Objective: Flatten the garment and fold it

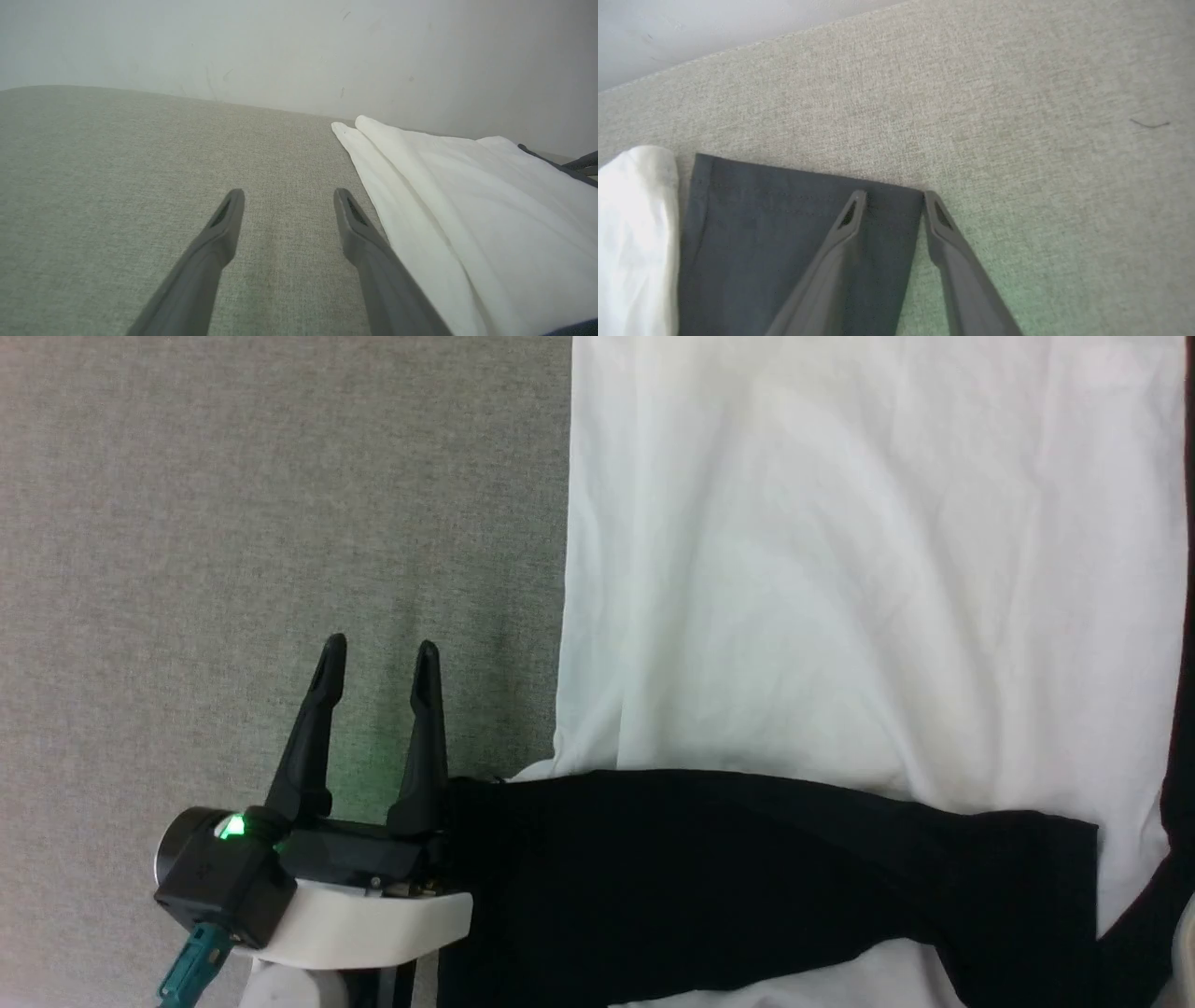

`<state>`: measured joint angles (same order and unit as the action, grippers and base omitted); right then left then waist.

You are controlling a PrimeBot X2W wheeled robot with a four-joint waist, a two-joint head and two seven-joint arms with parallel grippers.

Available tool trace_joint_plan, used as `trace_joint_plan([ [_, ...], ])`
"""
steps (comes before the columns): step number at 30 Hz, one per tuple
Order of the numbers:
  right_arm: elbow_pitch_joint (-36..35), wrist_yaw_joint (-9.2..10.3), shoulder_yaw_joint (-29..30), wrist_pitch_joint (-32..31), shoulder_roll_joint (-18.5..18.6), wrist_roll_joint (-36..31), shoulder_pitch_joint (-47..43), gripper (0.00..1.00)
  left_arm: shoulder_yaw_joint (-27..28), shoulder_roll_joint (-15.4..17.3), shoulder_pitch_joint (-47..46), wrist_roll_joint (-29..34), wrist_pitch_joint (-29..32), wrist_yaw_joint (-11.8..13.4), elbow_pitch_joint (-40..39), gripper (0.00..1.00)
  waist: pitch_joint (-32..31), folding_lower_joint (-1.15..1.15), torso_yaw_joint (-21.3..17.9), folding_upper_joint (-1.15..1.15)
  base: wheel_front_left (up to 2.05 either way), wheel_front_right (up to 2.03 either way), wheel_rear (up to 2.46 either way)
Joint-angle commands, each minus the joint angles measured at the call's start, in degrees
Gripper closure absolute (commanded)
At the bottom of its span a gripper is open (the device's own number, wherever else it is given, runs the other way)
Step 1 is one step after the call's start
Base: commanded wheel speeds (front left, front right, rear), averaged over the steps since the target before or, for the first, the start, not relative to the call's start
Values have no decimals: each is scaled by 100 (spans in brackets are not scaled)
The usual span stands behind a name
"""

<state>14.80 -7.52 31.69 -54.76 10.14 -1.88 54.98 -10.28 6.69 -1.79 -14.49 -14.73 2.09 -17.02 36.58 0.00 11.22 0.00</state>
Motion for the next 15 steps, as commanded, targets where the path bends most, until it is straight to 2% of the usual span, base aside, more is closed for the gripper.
trace_joint_plan([
  [1,30,3,15,-2,-39,-99,-26,100,37,-40,-66,46,-27,-36,33,0,18,0,19,0,0,0,0],
  [7,12,3,-7,218,-184,-1,-16,100,127,-67,-76,87,-27,-98,152,0,-283,0,-86,0,0,0,0],
  [15,98,3,181,834,-220,578,-217,100,263,-42,164,102,-27,-144,340,0,-1354,0,-320,0,0,0,0],
])
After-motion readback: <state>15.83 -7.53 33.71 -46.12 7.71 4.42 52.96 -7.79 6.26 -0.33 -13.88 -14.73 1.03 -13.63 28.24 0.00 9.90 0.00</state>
